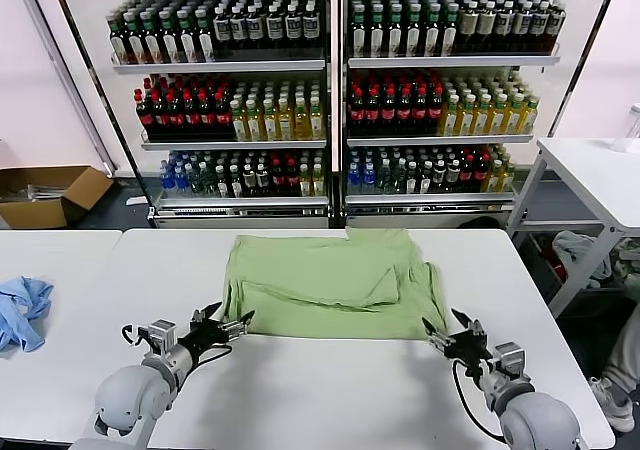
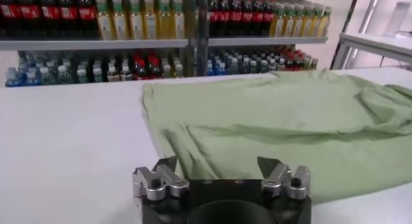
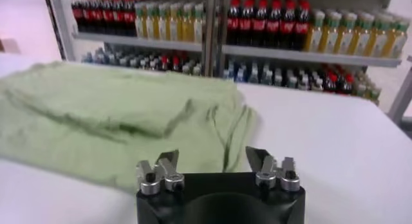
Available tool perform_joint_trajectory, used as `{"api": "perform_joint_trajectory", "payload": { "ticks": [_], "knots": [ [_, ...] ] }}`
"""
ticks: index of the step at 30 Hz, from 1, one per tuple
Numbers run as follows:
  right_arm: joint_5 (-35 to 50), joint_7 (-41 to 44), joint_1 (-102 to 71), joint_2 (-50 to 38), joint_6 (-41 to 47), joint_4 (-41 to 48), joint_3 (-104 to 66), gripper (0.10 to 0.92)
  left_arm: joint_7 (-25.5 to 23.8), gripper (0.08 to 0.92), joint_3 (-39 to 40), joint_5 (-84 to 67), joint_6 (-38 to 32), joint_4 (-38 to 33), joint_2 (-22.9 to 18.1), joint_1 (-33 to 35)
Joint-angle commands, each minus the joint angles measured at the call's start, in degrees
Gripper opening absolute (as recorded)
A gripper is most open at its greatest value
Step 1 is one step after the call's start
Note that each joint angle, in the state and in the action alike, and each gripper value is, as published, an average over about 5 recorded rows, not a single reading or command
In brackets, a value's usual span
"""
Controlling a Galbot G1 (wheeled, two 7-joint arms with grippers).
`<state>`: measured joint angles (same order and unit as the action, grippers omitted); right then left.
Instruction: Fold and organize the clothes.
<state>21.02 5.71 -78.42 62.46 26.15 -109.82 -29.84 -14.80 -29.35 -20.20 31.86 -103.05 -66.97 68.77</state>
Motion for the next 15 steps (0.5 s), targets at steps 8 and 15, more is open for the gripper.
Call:
{"api": "perform_joint_trajectory", "payload": {
  "ticks": [8,15],
  "knots": [
    [1.1,1.2,-1.3,0.1,1.6,1.2,0.0,0.263,-2.8,0.482,0.0,3.0,1.2,1.2,0.2,2.0],
    [1.8,2.5,-2.0,-0.3,1.3,-0.2,-0.1,0.113,-3.1,0.282,-1.0,3.1,1.2,-0.4,1.0,3.7]
  ]
}}
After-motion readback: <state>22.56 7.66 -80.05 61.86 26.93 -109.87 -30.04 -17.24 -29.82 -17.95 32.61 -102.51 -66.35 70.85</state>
